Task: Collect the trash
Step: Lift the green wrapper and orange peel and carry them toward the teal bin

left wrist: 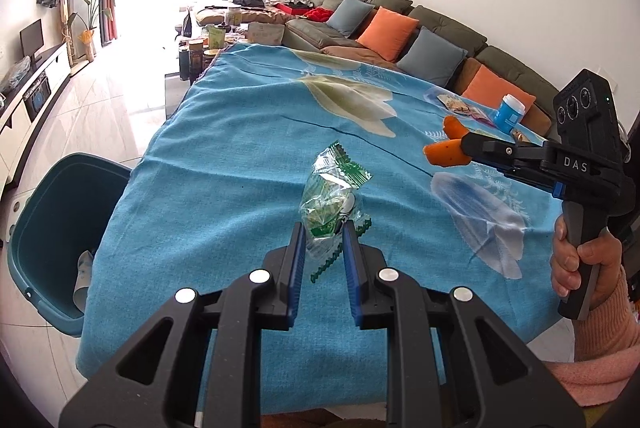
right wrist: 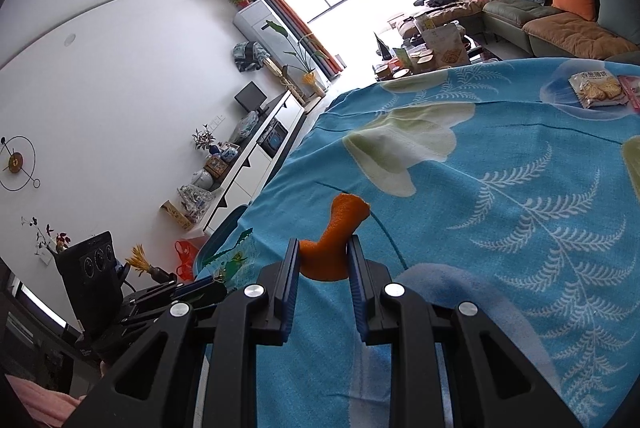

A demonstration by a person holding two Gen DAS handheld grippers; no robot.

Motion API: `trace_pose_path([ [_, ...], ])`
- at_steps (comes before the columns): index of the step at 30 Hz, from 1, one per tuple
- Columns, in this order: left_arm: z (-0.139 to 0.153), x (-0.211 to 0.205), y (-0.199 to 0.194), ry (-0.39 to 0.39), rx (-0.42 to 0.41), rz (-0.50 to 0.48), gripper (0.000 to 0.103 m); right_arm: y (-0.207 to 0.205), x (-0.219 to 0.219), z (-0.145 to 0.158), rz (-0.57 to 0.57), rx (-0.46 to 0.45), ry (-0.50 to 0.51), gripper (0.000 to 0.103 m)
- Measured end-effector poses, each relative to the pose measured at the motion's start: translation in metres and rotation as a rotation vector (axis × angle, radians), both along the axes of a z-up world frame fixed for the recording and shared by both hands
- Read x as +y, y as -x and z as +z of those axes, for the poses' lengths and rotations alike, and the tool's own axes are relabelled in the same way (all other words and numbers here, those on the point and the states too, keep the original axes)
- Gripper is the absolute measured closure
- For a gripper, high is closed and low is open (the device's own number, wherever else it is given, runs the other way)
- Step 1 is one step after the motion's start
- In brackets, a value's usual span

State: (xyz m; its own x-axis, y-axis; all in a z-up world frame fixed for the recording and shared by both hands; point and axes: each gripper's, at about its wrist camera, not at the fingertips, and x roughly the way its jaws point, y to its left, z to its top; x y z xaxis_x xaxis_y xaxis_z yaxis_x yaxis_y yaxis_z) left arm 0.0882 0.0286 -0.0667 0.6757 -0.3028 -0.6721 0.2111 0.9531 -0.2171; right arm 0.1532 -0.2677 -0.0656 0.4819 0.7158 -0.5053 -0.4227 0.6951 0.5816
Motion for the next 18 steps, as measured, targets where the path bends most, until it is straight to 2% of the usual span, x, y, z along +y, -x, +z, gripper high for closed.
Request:
trace_pose_path([
  [18, 0.006, 0.018, 0.010, -0.005, -0.016, 0.043, 0.084, 0.007, 0.030, -0.001, 0.071, -0.004, -0.007, 0.081],
])
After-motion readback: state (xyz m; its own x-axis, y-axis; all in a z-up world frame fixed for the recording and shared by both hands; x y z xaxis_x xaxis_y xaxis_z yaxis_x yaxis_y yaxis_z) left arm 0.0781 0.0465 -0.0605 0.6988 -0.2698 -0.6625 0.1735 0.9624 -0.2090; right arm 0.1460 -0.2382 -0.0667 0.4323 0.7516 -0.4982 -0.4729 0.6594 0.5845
